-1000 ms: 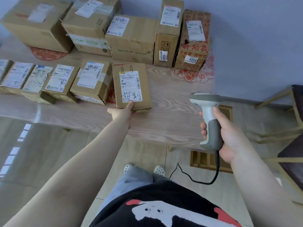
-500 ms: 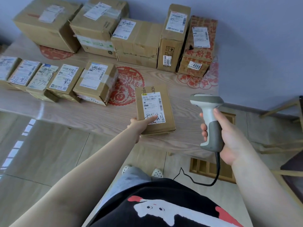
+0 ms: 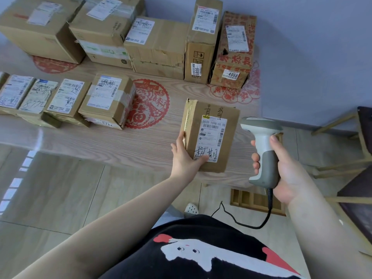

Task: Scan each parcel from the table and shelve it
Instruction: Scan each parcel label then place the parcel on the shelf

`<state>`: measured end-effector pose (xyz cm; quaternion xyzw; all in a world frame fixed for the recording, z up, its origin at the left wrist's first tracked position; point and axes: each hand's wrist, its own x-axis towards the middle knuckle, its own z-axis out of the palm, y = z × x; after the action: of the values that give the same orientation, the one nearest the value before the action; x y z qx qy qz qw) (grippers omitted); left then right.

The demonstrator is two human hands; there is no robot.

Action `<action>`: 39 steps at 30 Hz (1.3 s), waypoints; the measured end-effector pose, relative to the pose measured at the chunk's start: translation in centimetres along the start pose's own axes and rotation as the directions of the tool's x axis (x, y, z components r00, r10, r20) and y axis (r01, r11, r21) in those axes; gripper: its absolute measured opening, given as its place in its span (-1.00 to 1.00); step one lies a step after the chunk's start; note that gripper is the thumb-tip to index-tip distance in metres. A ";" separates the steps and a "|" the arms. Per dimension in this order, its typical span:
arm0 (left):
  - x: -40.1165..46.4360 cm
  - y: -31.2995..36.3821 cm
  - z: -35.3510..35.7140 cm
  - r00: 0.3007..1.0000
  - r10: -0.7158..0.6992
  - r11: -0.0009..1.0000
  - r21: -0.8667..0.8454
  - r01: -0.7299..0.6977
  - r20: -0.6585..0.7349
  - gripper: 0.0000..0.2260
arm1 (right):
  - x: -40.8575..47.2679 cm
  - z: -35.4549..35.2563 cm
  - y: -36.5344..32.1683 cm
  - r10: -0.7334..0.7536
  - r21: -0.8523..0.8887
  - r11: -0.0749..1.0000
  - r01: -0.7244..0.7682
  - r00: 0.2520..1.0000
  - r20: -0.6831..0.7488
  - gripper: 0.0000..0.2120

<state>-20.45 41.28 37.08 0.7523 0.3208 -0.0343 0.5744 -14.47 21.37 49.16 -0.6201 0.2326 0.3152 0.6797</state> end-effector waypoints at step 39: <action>1.6 1.9 1.5 0.988 -0.016 0.983 0.185 -0.014 0.156 -0.18 | 0.6 -1.3 2.7 0.089 -0.028 0.996 -0.088 0.996 0.022 -0.57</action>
<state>-17.74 40.40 37.46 0.7974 0.2705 -0.1234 0.5251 -15.89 20.30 46.70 -0.6146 0.2475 0.3552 0.6594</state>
